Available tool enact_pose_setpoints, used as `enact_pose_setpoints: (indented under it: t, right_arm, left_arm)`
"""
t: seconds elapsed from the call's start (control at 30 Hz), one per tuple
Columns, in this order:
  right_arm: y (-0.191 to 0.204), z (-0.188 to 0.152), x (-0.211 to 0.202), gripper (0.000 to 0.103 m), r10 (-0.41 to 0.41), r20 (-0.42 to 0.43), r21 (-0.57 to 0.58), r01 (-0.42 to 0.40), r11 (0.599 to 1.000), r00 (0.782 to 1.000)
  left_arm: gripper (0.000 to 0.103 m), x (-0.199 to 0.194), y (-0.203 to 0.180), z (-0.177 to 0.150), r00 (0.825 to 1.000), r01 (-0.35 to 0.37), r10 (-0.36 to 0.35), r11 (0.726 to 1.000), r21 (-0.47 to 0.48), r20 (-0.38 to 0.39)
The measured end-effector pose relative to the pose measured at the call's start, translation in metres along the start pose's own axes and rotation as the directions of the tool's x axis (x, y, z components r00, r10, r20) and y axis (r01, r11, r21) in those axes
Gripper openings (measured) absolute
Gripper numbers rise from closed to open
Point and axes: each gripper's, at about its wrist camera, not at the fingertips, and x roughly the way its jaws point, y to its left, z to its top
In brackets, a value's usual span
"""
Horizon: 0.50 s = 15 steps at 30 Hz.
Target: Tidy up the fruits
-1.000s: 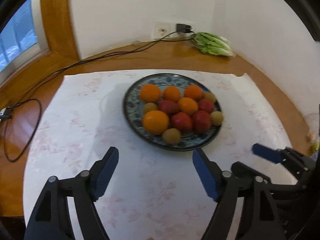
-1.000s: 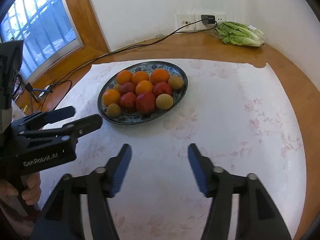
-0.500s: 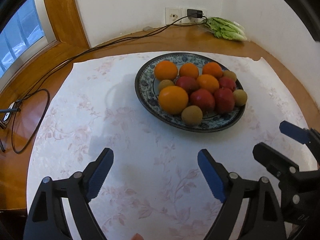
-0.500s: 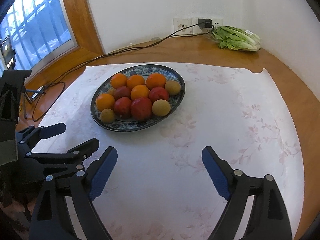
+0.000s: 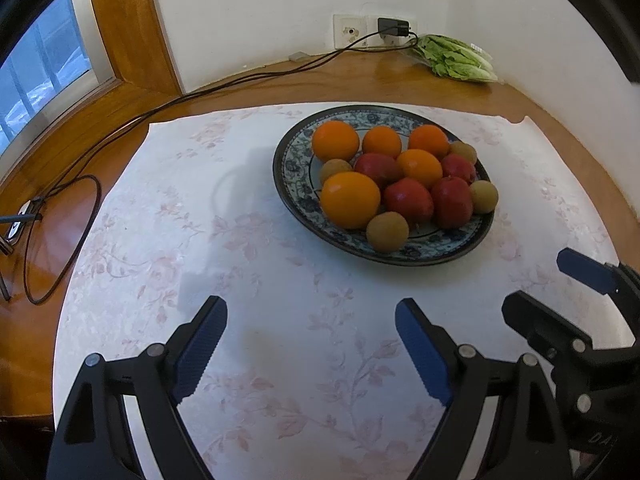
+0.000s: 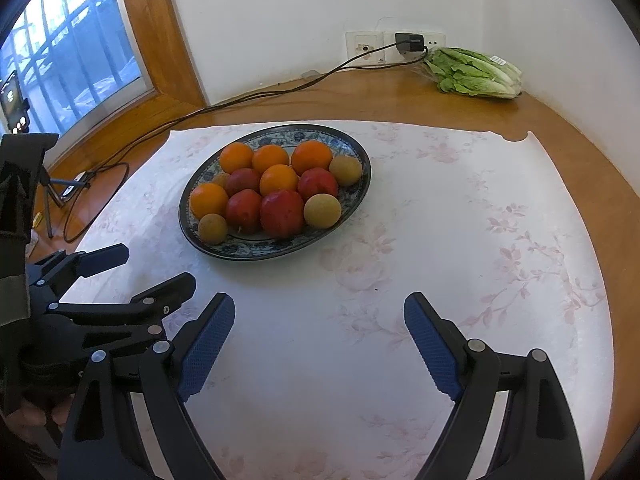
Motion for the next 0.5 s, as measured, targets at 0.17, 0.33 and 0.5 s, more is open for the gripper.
enact_pose_setpoints:
  t: [0.17, 0.33, 0.5]
  right_arm:
    - [0.0005, -0.0004, 0.0002, 0.089, 0.004, -0.004, 0.0, -0.004, 1.0, 1.0]
    - [0.0005, -0.0006, 0.0001, 0.089, 0.004, -0.004, 0.0, -0.004, 1.0, 1.0]
    - [0.0006, -0.0007, 0.0001, 0.089, 0.005, -0.004, 0.001, -0.005, 1.0, 1.0]
  left_arm:
    - [0.089, -0.0011, 0.0004, -0.0002, 1.0, 0.012, -0.012, 1.0, 0.001, 0.006]
    - [0.089, -0.0013, -0.0009, -0.0008, 1.0, 0.017, -0.017, 1.0, 0.005, 0.005]
    - [0.089, -0.0004, -0.0004, -0.0005, 1.0, 0.017, -0.017, 1.0, 0.002, -0.001]
